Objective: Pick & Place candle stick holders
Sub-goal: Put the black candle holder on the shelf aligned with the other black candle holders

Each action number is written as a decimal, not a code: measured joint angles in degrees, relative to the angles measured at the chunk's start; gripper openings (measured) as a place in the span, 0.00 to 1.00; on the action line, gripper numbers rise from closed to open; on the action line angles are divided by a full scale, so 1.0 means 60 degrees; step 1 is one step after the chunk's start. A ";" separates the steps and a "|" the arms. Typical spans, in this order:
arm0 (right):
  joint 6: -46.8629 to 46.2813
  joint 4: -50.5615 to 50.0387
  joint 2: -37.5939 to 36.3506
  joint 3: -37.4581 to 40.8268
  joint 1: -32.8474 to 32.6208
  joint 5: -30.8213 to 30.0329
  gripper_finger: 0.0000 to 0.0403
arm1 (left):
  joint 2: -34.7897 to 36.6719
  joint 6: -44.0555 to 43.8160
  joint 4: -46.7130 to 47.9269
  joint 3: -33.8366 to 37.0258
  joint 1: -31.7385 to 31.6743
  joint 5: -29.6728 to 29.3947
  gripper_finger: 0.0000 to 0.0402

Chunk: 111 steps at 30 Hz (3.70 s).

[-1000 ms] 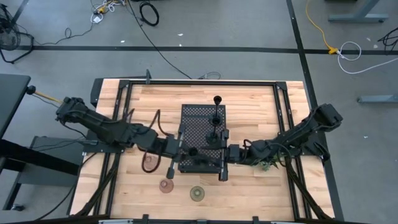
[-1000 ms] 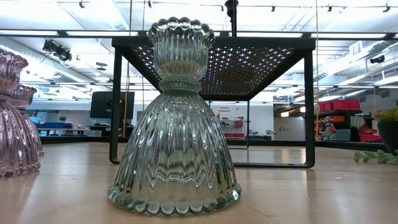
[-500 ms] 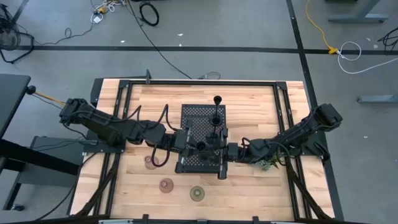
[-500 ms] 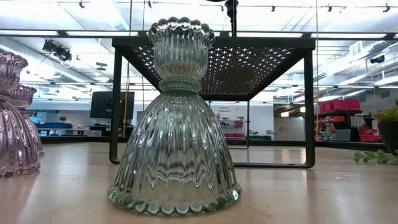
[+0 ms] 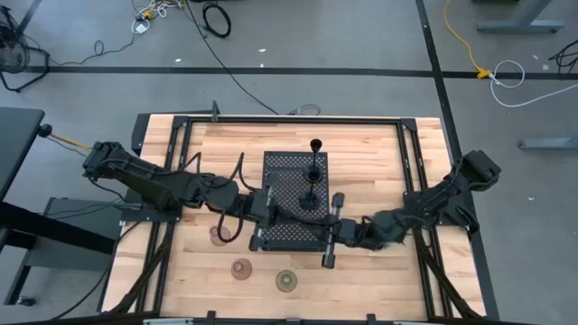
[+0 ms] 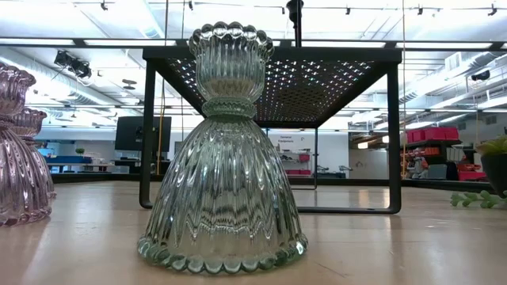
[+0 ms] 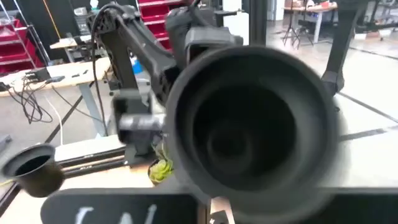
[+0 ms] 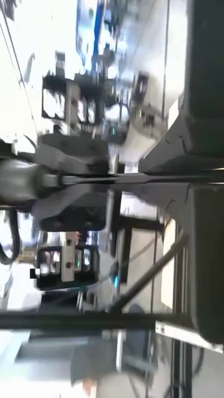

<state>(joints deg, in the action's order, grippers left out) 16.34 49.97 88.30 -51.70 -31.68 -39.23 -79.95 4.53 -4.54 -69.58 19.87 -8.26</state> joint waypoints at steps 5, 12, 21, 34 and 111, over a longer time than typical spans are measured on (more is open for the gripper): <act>0.0337 0.0073 -0.0231 0.0007 -0.0547 -0.1170 0.00 | 0.0730 0.0128 0.0497 0.0004 0.0300 0.0223 0.09; -0.0006 -0.0677 -0.0199 0.0038 -0.1168 -0.2177 0.00 | 0.1744 -0.0369 0.2138 0.0008 0.0868 -0.0194 0.09; -0.0549 0.2304 -0.0089 0.2039 -0.0865 -0.1883 0.00 | 0.2034 -0.0639 0.2329 0.0008 0.1571 -0.1502 0.06; 0.0680 0.6562 0.1988 0.2567 0.0644 0.2418 0.00 | 0.2023 -0.0641 0.2154 0.0008 0.1619 -0.1700 0.06; 0.1111 0.6676 0.3236 0.1949 0.1235 0.1474 0.16 | 0.2012 -0.0639 0.2162 0.0015 0.1613 -0.1944 0.06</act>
<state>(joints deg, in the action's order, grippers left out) 23.01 90.03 107.72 -40.01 -24.27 -30.39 -67.88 0.69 8.43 -69.49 29.55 -19.92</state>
